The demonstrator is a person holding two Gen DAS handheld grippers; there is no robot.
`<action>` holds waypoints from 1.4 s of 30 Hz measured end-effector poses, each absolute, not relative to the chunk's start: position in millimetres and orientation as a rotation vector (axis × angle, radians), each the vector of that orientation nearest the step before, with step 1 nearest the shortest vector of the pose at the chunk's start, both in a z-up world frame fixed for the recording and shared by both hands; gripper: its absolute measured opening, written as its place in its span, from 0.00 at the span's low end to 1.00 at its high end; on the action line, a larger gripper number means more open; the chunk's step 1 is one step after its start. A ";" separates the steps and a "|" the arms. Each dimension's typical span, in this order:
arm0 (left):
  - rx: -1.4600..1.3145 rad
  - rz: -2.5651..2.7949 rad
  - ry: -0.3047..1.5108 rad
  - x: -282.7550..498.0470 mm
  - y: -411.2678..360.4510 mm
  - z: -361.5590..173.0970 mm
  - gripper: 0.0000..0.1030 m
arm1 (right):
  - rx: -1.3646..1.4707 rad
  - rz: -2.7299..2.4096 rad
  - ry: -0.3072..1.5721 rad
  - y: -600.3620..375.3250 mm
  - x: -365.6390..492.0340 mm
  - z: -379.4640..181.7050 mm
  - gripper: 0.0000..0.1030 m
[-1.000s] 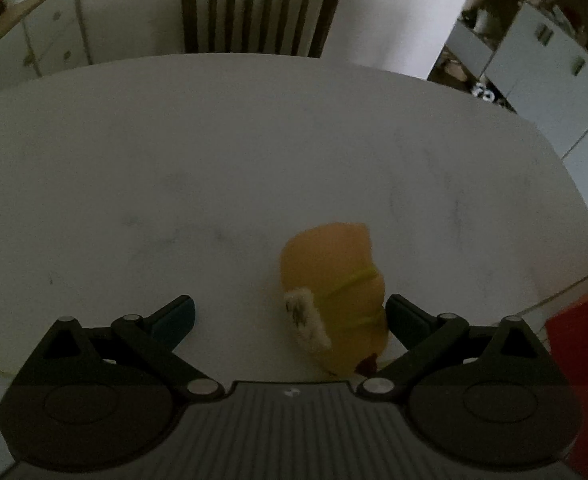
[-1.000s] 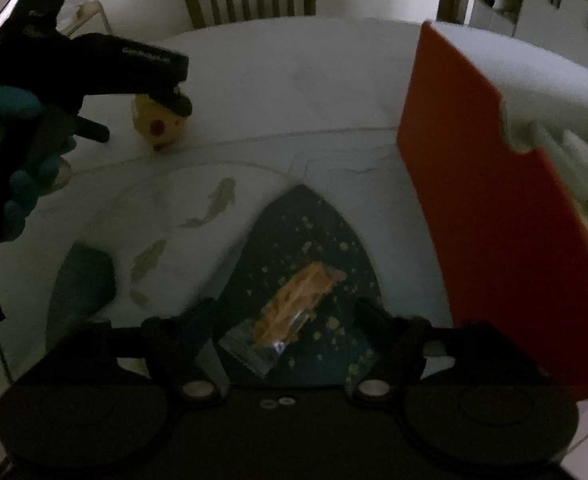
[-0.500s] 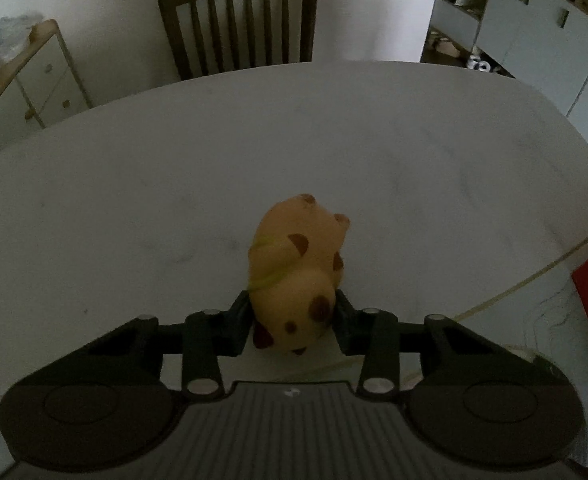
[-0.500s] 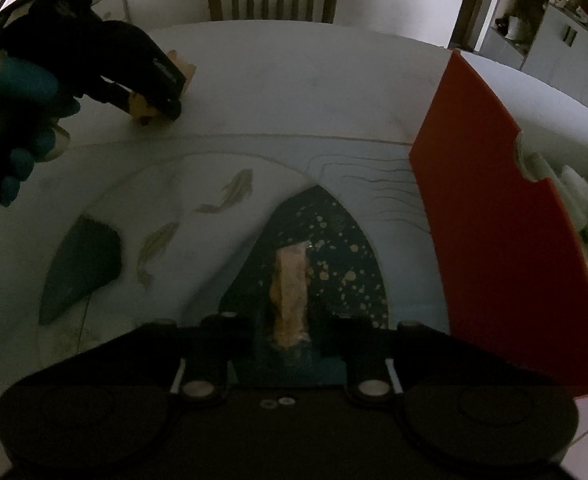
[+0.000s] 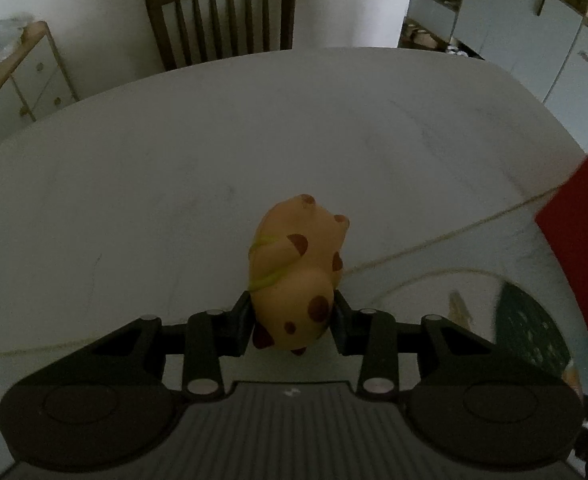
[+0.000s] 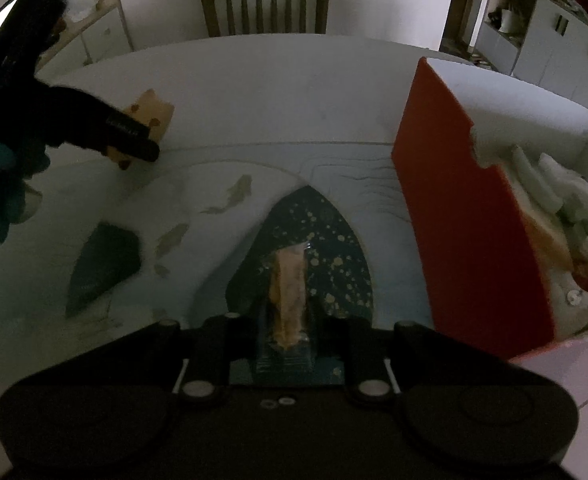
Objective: Organize objects
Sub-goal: 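Grasp the yellow spotted plush with the left tool while the right tool grasps the orange snack stick, then carry the plush and snack stick with both tools into the shoebox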
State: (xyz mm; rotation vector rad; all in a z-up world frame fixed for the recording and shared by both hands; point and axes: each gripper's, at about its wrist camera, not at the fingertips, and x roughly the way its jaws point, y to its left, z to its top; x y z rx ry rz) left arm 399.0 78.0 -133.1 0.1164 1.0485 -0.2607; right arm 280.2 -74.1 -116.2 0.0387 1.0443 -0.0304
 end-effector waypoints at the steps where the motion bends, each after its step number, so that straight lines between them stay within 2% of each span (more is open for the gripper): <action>1: 0.116 -0.259 1.048 395.8 79.5 -131.2 0.36 | 0.041 -0.028 1.042 -74.6 277.8 -114.2 0.19; 9: 0.092 -0.270 1.051 360.4 84.1 -120.1 0.36 | 0.081 0.003 1.005 -79.8 255.9 -90.4 0.19; 24: 0.110 -0.300 1.024 291.0 57.7 -65.5 0.36 | 0.128 0.060 0.920 -108.3 220.0 -41.7 0.19; 42: 0.095 -0.404 0.991 251.4 -49.8 -22.2 0.36 | 0.143 0.064 0.866 -203.9 199.5 -19.2 0.19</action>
